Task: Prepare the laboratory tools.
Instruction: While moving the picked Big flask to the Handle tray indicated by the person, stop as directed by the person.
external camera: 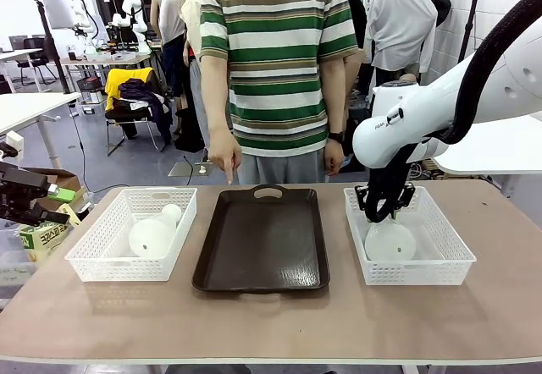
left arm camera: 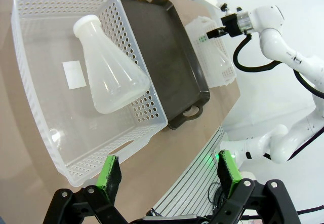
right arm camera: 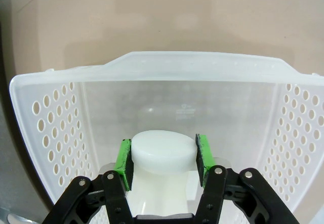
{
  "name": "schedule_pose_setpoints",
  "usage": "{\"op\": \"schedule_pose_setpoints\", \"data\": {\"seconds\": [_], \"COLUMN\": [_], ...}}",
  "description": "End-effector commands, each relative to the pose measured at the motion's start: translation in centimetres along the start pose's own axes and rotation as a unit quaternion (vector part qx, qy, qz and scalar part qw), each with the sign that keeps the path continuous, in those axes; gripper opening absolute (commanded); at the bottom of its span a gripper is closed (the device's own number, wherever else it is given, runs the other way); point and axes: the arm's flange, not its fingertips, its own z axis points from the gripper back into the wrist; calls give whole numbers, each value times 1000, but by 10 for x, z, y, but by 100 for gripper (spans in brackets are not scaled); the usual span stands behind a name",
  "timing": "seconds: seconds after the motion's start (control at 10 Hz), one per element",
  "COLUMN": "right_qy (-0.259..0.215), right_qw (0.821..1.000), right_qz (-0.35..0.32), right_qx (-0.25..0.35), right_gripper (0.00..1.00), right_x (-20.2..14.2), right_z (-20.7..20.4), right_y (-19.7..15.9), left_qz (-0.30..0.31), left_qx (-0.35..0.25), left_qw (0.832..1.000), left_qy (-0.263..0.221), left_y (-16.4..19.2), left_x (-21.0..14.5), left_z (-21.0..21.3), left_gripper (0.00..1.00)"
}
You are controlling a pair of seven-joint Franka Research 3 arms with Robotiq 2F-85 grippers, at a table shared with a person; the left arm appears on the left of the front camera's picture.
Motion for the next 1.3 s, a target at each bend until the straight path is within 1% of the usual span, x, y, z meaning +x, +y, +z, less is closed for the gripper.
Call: {"op": "schedule_pose_setpoints", "data": {"seconds": [0.0,0.1,0.2,0.4,0.5,0.6,0.7,0.9,1.1,1.2], "right_qy": [14,17,13,5,6,-1,-18,-34,-43,-32], "right_qw": [1000,1000,1000,998,998,997,997,998,998,998], "right_qz": [6,-7,-18,-47,-51,-59,-60,-15,27,55], "right_qx": [7,3,11,28,39,44,36,46,37,29], "right_gripper": [0,0,0,0,0,0,0,0,0,0], "right_x": [-3,-4,-4,-3,-1,-3,-8,-19,-35,-42], "right_z": [14,28,44,90,104,121,145,191,221,233], "right_y": [-7,-15,-23,-42,-47,-49,-45,-14,38,75], "left_qz": [-2,-2,-2,-2,-2,-2,-2,-2,-2,-2], "left_qx": [-3,-3,-3,-3,-3,-3,-3,-3,-3,-3], "left_qw": [1000,1000,1000,1000,1000,1000,1000,1000,1000,1000], "left_qy": [-4,-4,-4,-4,-4,-4,-4,-4,-4,-4], "left_y": [0,0,0,0,0,0,0,0,0,0], "left_x": [0,0,0,0,0,0,0,0,0,0], "left_z": [1,1,1,1,1,1,1,1,1,1], "left_gripper": [100,100,100,100,100,100,100,100,100,100]}}
